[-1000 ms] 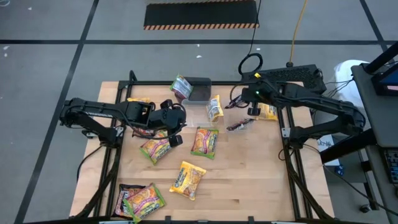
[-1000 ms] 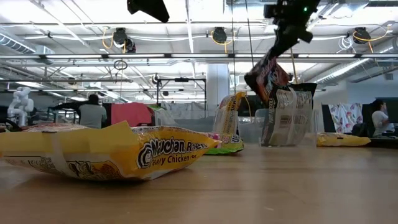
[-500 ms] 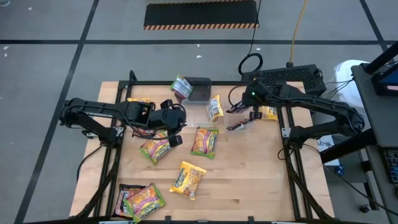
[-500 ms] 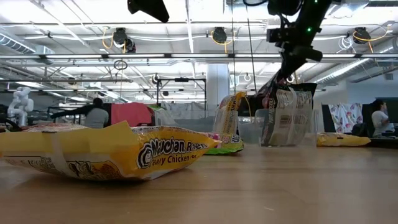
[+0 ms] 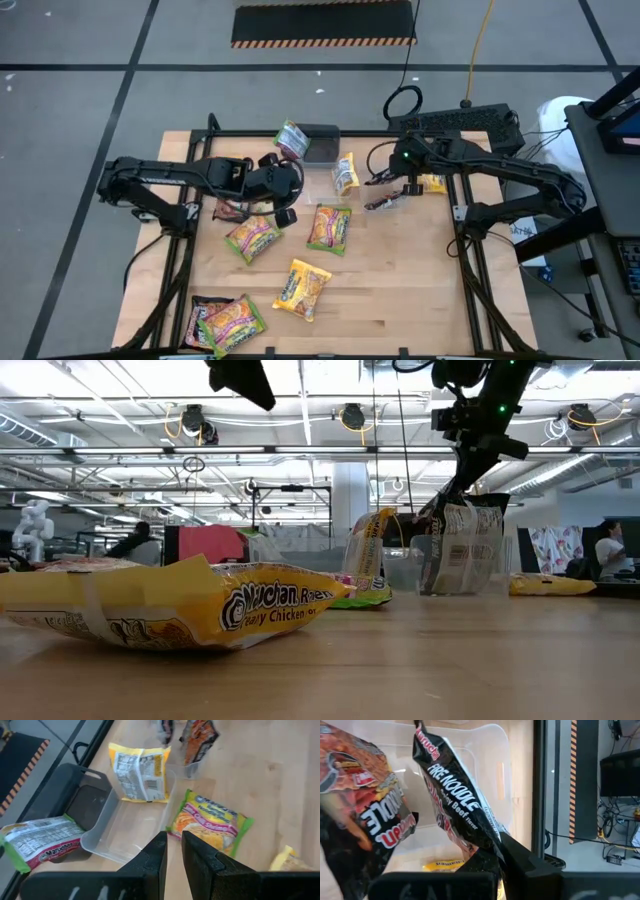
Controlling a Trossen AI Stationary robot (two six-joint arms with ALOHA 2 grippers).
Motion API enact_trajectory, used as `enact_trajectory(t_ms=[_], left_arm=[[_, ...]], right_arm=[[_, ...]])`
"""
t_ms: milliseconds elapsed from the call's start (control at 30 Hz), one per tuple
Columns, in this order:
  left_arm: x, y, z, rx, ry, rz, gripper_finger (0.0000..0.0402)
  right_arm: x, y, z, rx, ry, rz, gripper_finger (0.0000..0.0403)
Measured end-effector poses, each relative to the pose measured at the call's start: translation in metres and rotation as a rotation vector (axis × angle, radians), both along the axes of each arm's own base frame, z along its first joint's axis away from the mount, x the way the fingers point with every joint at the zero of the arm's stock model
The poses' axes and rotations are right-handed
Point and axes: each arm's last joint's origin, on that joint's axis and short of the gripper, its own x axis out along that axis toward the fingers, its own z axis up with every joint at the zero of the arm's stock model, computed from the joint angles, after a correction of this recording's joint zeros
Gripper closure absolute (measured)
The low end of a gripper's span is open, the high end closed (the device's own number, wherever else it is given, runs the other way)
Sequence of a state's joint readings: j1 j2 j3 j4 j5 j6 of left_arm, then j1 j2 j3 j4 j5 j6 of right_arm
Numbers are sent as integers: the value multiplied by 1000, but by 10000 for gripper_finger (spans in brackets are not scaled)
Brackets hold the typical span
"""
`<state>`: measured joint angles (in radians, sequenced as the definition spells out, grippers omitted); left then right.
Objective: Sort Maruchan noodles
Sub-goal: Put the black noodle pack into the right transparent bin
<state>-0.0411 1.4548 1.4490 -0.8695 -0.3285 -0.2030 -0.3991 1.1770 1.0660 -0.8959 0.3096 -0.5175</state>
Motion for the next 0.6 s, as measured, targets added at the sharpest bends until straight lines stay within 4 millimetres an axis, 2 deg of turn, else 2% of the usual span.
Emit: enact_trajectory(t_ms=[300,600], left_arm=[[14,14,-8,130,32,-49,337],[28,14,0,290,-43,-194,337]], right_arm=[[1,2,0,0,0,10,403],[1,2,0,-1,-3,2,403]])
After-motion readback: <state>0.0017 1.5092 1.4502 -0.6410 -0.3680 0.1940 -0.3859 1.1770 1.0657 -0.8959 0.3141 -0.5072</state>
